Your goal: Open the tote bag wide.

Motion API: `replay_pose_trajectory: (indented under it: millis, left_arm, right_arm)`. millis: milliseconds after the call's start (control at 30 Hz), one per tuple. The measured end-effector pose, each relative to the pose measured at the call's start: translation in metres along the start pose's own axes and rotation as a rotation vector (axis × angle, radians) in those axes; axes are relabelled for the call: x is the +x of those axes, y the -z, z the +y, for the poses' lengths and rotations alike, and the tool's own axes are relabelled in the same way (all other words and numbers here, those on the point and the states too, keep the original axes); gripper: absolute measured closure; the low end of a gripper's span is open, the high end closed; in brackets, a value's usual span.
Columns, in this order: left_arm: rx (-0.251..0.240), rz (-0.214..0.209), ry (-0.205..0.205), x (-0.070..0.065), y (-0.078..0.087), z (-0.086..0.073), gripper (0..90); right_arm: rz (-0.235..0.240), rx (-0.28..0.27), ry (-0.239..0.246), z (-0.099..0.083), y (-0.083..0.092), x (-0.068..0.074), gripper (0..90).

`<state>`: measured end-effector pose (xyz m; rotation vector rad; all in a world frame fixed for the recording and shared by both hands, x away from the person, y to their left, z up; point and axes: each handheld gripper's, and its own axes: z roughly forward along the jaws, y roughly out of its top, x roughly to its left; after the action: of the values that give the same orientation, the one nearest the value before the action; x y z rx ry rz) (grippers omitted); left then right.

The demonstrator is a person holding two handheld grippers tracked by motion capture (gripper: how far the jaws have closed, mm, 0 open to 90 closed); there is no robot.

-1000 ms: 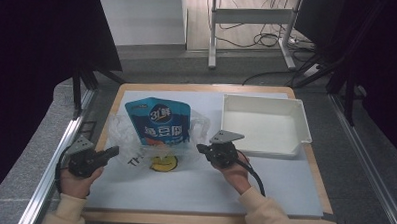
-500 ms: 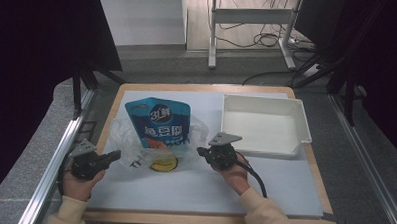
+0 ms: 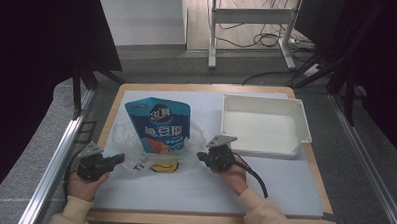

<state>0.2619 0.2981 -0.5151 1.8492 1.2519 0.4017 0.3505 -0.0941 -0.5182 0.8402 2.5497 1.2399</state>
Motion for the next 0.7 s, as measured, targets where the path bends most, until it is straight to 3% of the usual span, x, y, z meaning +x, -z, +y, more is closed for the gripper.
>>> replay_pose_trajectory:
  millis: [433, 700]
  left_arm:
    - [0.055, 0.011, -0.016, -0.002, -0.016, -0.010, 89.4]
    - [0.079, 0.030, -0.045, -0.006, -0.024, -0.013, 89.3]
  right_arm:
    - [0.005, 0.058, -0.010, -0.010, -0.009, 0.001, 89.1]
    - [0.003, 0.067, -0.012, -0.014, -0.011, 0.001, 89.1]
